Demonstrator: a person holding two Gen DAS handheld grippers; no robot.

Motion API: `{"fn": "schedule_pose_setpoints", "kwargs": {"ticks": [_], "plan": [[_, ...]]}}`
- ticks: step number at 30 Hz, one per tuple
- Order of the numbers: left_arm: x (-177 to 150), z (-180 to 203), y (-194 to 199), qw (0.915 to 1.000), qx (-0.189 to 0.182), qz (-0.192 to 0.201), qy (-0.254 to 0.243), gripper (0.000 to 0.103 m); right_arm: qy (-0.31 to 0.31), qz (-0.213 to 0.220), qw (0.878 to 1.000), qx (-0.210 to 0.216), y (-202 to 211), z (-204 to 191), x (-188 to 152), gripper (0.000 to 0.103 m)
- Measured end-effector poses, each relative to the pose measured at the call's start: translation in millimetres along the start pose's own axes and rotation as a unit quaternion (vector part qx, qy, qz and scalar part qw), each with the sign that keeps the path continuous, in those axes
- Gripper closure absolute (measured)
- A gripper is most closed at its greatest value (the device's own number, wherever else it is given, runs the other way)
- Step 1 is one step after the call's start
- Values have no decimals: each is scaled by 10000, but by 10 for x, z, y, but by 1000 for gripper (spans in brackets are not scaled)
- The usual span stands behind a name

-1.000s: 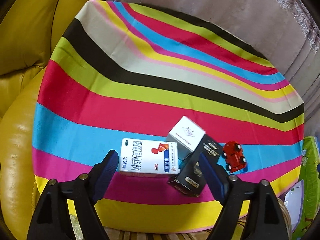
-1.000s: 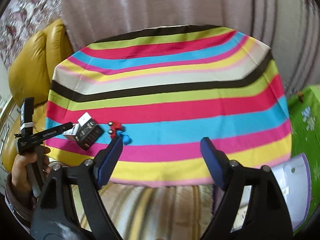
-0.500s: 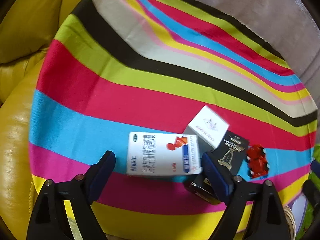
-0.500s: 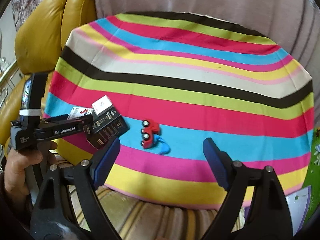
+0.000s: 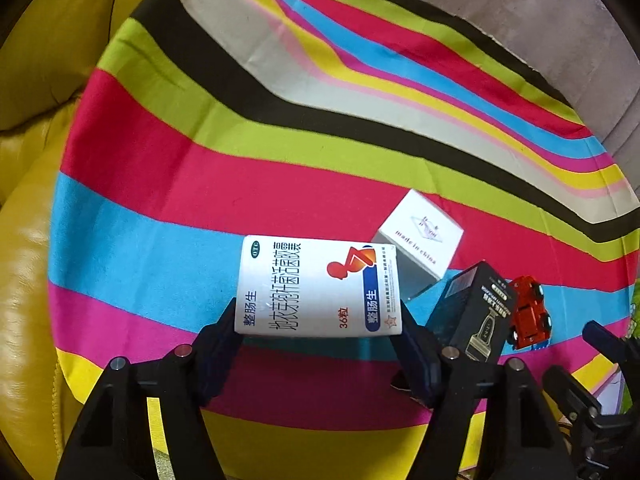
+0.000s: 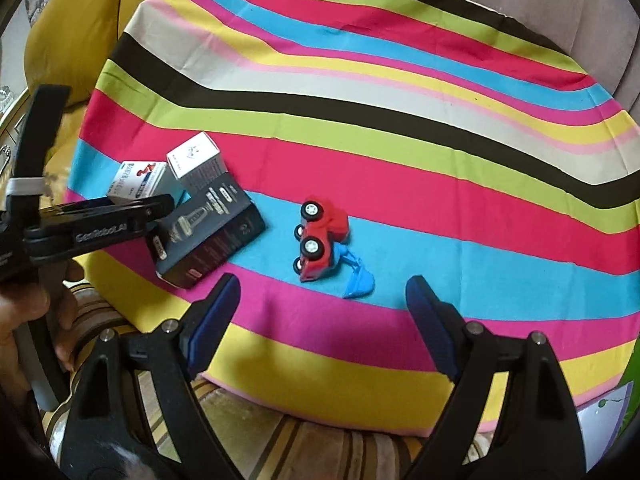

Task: Organize rigid objects
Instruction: 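Grasp the red-printed white medicine box with the left gripper, then grasp the red toy car with the right gripper while the left gripper holds the medicine box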

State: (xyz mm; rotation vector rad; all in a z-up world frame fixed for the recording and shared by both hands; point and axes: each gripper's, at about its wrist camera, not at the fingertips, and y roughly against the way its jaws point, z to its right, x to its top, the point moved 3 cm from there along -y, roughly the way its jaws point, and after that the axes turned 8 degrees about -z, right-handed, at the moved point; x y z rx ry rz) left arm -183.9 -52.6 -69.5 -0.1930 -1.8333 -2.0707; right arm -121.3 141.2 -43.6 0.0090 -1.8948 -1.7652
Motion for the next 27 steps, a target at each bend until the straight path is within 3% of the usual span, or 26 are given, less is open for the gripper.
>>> {"fn": "schedule_pose_setpoints", "kwargs": {"ticks": [9,14,21,25,27], "plan": [[-59,-78,219,9986,-8,464,254,32,223,-101,9997,-23,-142,-71,120,17],[-18,-72,181,9986,5,499,171,32,149,-235,9996,70,-281,-31,206,30],[-2,56,204,9978,-27,660,-49,32,5,-299,9993,201,-408,9,254,39],[-6,123,231,9970,-30,754,-170,32,35,-354,9989,302,-458,-7,236,66],[0,144,235,9967,-19,779,-210,32,61,-326,9988,370,-445,-19,225,67]]}}
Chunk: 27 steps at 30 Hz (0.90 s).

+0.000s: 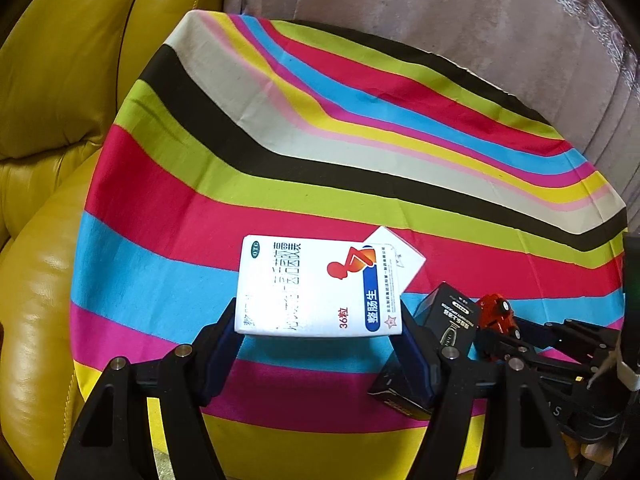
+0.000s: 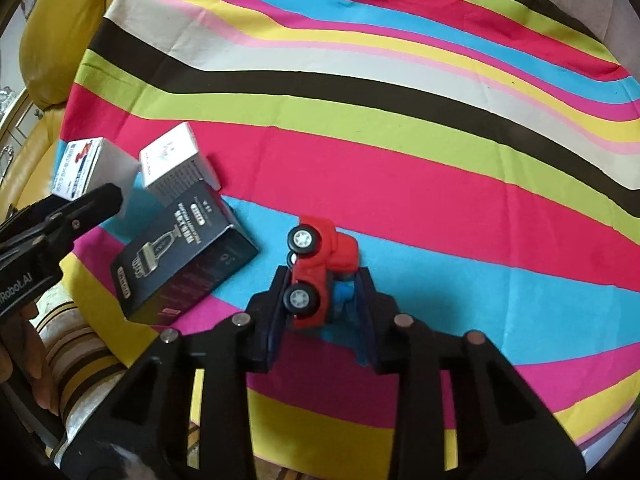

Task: Organize rigid objects
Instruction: 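Grasp the red toy car with the right gripper while the left gripper holds the medicine box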

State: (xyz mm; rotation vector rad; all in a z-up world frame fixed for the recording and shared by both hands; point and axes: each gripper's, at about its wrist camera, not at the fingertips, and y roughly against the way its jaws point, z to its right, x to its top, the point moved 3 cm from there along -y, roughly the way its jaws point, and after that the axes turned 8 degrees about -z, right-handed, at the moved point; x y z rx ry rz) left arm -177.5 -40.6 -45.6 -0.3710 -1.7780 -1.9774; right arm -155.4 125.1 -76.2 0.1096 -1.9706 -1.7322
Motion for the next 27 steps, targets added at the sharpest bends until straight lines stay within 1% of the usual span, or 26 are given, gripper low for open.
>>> {"fn": "schedule_pose_setpoints", "kwargs": {"ticks": [6,14,17,22,27], "plan": [[15,10,17,10000,1,80,-24,32,92,281,9995,-120,144,-42,-33,67],[1,59,147,9994,-3,348,-73,32,182,685,9968,-365,389,-107,-118,67],[-22,114,200,9993,-157,349,-56,32,184,804,9958,-408,462,-125,-150,67],[-77,297,312,9986,-226,407,-255,32,187,947,9945,-414,602,-111,-279,67],[-147,485,452,9975,-412,431,-390,32,71,1068,9937,-332,713,-50,-370,67]]}}
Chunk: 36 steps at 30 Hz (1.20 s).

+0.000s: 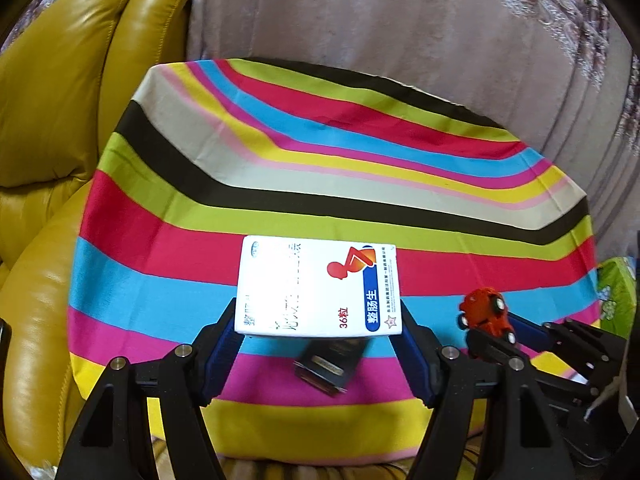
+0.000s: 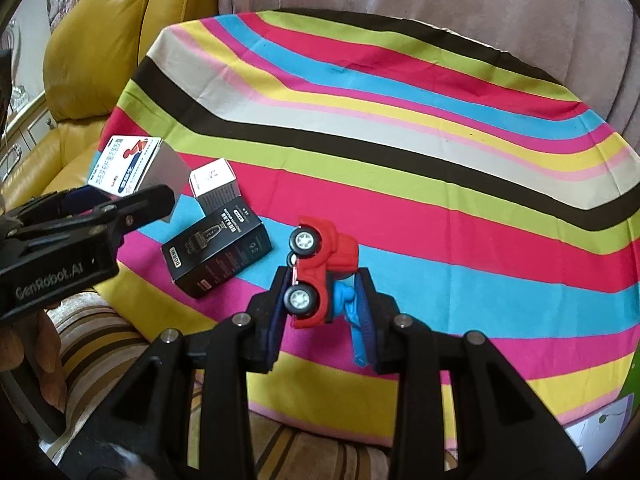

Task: Organize rigid objects
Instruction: 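Grasp the red toy car with the right gripper while the left gripper holds the medicine box, then carry the medicine box and red car into the cardboard box and open both grippers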

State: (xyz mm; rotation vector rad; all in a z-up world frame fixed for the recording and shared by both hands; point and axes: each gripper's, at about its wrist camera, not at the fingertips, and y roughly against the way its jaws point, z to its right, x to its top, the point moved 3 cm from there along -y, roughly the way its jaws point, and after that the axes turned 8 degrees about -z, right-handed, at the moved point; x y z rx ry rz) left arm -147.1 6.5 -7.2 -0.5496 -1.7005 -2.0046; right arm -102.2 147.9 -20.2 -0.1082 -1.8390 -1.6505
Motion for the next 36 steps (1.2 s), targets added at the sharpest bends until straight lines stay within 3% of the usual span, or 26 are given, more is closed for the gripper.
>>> {"fn": "schedule_pose_setpoints", "kwargs": {"ticks": [23,30,36], "plan": [[-267,886,188,9942,-704,-496,-647,32,-1013,264,9939,343,546,588,-485,67],[-413,1231,233,9874,-1008,-737,-971,32,-1213,389,9912,364,801,784,-706,67],[-555,1676,269,9749,-1271,-977,-1544,32,-1680,397,9850,84,1028,1248,-1064,67]]}}
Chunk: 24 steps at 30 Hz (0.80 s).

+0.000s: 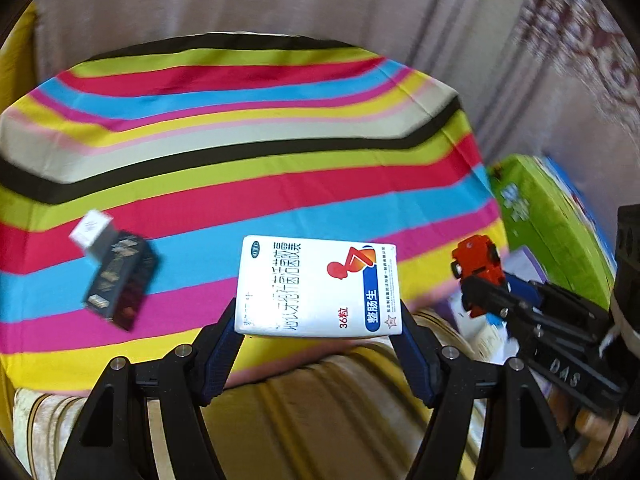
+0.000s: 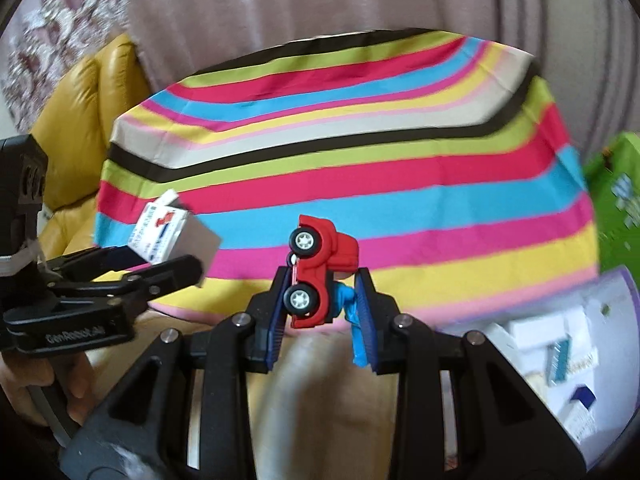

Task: Organize rigid objects
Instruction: 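Carry the medicine box and red car into the cardboard box and open both grippers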

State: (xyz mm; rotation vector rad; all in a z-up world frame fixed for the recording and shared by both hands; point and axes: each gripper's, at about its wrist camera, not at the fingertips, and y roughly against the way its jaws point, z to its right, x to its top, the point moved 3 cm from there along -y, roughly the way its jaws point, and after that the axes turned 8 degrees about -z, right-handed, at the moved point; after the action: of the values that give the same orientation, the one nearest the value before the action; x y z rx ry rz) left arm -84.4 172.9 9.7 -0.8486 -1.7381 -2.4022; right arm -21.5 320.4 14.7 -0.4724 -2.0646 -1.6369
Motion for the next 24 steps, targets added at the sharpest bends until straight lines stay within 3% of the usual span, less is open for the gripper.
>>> {"fn": "schedule_pose_setpoints", "kwargs": {"ticks": [5,11,13,24], "plan": [[19,502,-102,9973,-263,-263,-640,32,-577,21,9974,-440,240,594,-219,67],[-36,1081,-254,9872,-506,-585,-1397,32,-1122,-180,9886,-987,409,1240,-542,67],[-39,1192,-302,9840,-663,-698,-1498,32,-1269,-303,9848,-1144,416,1390,-683,67],[-116,1628,-541,9705,-721,-1092,-2026,32,-1823,-1068,9629,-1677,324,1987,-1305,66]]}}
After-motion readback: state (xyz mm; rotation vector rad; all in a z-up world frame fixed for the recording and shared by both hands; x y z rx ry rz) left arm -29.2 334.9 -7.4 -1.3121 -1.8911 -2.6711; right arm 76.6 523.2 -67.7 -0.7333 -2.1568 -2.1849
